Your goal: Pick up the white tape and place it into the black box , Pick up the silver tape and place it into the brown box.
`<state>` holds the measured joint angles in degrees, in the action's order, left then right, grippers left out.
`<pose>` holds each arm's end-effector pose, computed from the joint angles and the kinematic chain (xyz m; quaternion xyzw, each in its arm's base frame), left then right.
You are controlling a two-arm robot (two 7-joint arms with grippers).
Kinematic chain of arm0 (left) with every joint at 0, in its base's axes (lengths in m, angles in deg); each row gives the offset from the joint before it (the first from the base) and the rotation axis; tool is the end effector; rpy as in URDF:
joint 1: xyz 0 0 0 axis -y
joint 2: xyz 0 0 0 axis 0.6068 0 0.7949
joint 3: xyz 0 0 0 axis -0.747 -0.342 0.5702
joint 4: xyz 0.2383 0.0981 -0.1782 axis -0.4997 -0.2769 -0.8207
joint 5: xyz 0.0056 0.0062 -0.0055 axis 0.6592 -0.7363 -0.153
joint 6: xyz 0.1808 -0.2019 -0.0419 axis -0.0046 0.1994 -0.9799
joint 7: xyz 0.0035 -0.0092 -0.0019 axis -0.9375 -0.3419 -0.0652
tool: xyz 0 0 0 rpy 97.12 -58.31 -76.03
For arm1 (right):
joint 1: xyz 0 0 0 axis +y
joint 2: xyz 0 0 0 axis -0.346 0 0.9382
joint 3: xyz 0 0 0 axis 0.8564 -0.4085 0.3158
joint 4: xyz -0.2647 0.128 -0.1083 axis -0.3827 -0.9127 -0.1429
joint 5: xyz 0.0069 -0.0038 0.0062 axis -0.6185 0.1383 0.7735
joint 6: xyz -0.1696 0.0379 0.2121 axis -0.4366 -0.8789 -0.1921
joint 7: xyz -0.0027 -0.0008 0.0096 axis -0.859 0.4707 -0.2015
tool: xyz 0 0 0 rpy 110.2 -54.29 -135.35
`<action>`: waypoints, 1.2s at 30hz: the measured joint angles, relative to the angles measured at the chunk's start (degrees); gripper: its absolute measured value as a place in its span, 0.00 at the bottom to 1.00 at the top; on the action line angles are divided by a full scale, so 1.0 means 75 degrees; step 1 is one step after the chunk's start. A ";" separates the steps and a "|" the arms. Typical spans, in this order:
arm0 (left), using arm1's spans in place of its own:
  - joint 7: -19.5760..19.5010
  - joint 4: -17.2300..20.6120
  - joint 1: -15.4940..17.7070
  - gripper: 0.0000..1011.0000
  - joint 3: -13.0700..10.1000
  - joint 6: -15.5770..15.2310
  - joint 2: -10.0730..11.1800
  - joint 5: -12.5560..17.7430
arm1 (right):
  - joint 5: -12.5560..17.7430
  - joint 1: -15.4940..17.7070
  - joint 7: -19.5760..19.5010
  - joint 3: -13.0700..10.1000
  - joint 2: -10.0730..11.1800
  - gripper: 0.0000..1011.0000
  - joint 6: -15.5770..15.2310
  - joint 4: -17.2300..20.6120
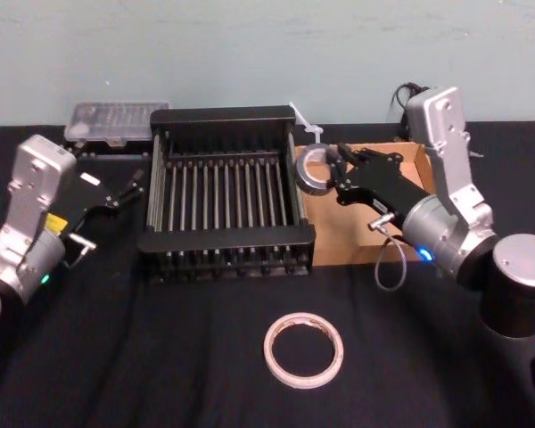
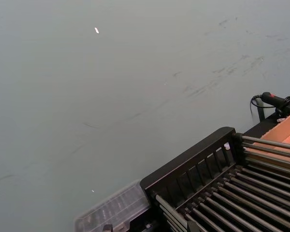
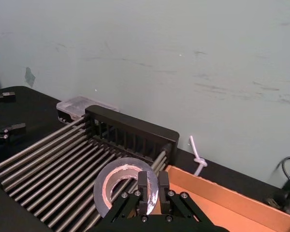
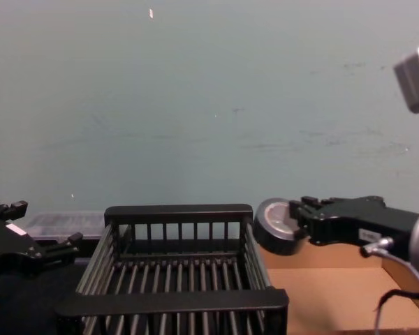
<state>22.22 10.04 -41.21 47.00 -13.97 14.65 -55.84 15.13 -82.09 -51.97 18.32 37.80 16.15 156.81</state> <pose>0.3292 0.1050 -0.3143 0.1415 -0.1325 0.5799 0.7913 0.3469 0.0096 -0.2856 -0.0723 -0.0045 -0.4861 0.8709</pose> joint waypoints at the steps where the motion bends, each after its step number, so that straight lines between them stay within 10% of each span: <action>1: 0.0000 -0.0001 0.0000 0.99 0.0000 0.0000 0.0000 0.0000 | -0.0012 -0.0029 -0.0009 0.0018 -0.0030 0.14 0.0014 -0.0047; 36: 0.0000 0.0000 0.0000 0.99 0.0000 0.0000 0.0000 0.0000 | -0.0636 -0.1097 -0.0050 0.0593 -0.0891 0.14 0.0281 -0.1597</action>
<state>22.22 10.04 -41.22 47.00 -13.97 14.65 -55.84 10.35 -90.32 -52.35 22.77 31.11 18.26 144.83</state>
